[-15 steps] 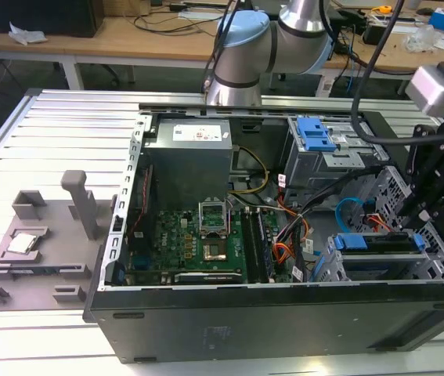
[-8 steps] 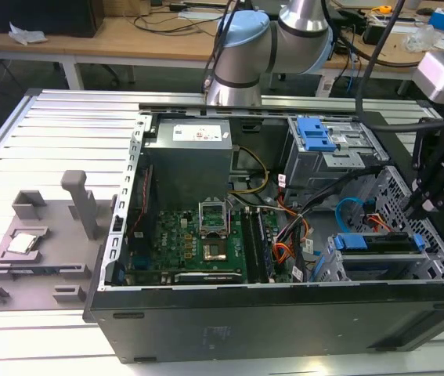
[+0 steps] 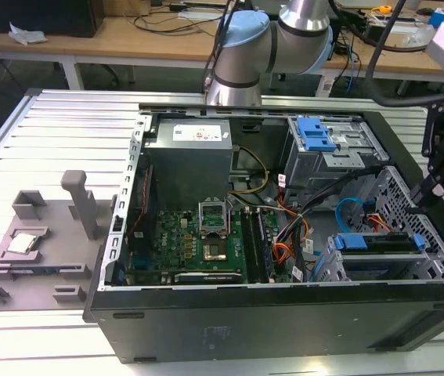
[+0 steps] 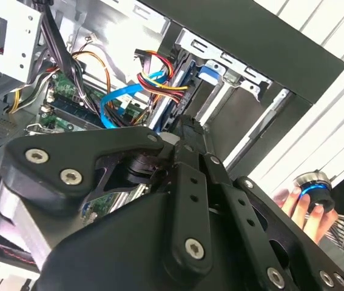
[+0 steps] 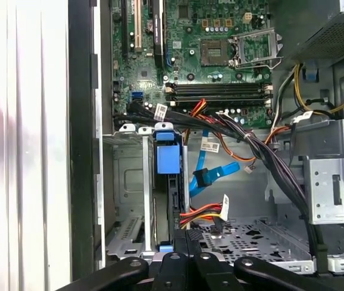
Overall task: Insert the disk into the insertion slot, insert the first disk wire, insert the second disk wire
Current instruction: 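Insert the first disk wire, then insert the second disk wire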
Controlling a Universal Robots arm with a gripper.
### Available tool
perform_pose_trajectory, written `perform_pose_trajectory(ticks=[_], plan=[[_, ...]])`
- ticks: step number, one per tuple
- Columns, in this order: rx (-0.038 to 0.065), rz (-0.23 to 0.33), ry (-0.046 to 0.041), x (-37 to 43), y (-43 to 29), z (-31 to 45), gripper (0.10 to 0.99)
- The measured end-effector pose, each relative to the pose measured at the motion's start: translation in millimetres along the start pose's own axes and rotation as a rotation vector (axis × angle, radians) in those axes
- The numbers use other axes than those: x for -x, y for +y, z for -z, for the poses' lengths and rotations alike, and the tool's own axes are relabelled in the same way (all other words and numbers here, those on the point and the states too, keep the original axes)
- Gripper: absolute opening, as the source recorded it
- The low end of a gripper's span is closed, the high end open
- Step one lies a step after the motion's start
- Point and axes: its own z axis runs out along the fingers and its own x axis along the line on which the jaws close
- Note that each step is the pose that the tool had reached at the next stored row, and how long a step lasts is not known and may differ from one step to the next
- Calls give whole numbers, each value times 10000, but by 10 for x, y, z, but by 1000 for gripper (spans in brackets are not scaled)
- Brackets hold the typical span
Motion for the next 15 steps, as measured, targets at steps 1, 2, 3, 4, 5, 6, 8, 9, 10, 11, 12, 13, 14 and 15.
perform_pose_trajectory(ticks=[1,2,3,4,5,6,8,9,10,11,12,13,14,15], plan=[[0,0,0,0,1,18,106],[0,0,-1,0,2,33,106],[0,0,1,0,3,57,106],[0,0,-1,0,4,66,106],[0,1,-3,0,4,69,106],[1,0,-4,0,4,69,106],[0,0,-1,0,4,71,106],[0,0,-1,0,4,71,106],[0,0,-1,0,4,71,106],[0,0,-2,0,4,71,106],[0,0,-2,0,4,71,106],[0,0,-2,0,4,71,106],[0,0,-2,0,4,72,106],[0,0,-2,0,4,71,106]])
